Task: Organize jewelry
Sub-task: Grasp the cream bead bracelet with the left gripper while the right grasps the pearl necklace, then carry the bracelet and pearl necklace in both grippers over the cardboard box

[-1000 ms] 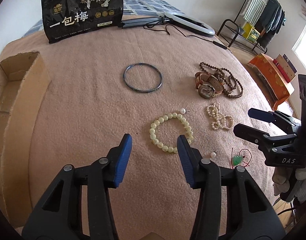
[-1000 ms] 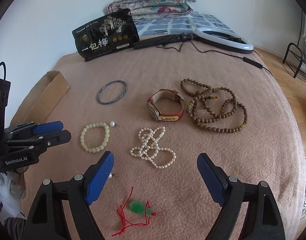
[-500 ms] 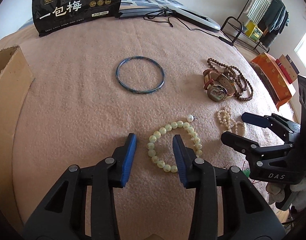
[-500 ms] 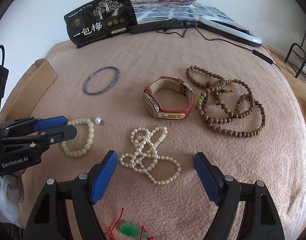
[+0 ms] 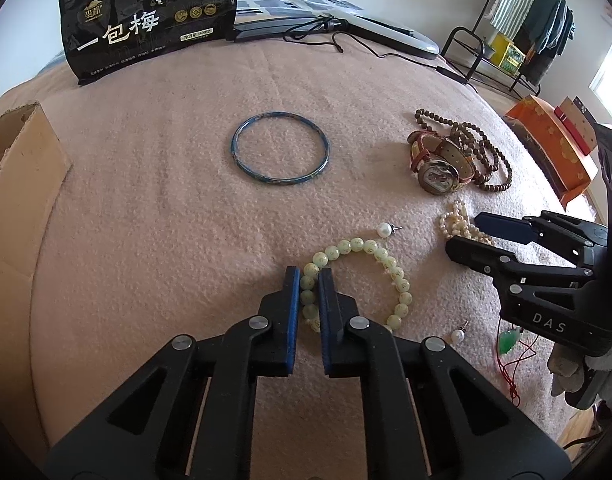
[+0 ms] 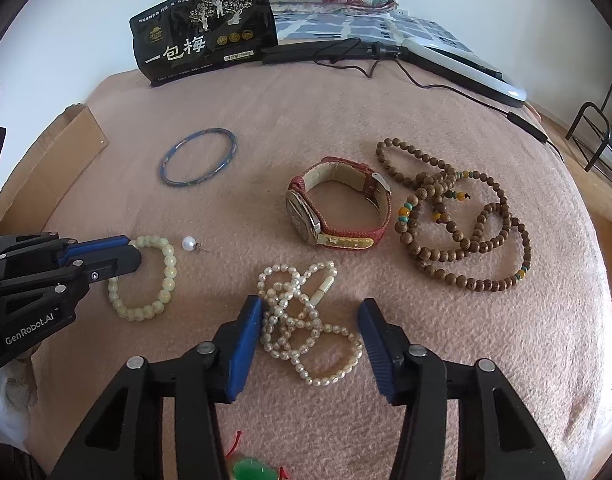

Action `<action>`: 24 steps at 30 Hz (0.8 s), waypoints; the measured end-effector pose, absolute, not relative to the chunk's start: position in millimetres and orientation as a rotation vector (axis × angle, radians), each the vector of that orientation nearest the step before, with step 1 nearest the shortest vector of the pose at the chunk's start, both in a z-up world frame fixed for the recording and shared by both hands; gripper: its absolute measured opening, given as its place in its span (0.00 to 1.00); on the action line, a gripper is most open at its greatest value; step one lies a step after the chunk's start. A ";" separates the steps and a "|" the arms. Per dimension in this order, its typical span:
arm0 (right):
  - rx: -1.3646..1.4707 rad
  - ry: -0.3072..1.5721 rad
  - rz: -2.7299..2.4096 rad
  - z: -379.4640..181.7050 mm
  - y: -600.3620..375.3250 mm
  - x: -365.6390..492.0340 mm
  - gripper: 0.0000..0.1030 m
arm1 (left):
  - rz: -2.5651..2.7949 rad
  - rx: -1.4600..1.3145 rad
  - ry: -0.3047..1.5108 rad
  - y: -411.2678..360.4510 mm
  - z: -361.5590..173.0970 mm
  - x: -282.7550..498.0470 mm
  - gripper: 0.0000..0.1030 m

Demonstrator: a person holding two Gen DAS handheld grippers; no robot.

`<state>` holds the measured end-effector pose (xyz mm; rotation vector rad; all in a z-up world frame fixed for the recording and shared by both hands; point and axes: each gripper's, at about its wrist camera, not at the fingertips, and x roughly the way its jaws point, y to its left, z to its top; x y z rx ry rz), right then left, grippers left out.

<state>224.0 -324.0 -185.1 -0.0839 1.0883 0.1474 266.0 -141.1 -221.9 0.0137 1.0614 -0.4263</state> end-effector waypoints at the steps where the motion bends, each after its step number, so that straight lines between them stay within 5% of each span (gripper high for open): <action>1: -0.081 1.089 0.149 -185.0 -325.1 223.8 0.38 | -0.428 0.006 1.061 -140.4 -221.4 265.6 0.07; 7: -0.059 1.092 0.155 -183.4 -330.2 223.3 0.18 | -0.437 -0.035 1.056 -137.0 -216.4 263.1 0.06; 14: -0.022 1.087 0.169 -175.7 -331.3 217.1 0.06 | -0.453 -0.020 1.008 -136.8 -199.0 252.8 0.05; 24: -0.020 1.038 0.193 -146.9 -325.8 199.6 0.05 | -0.449 -0.026 0.960 -127.0 -176.4 239.0 0.05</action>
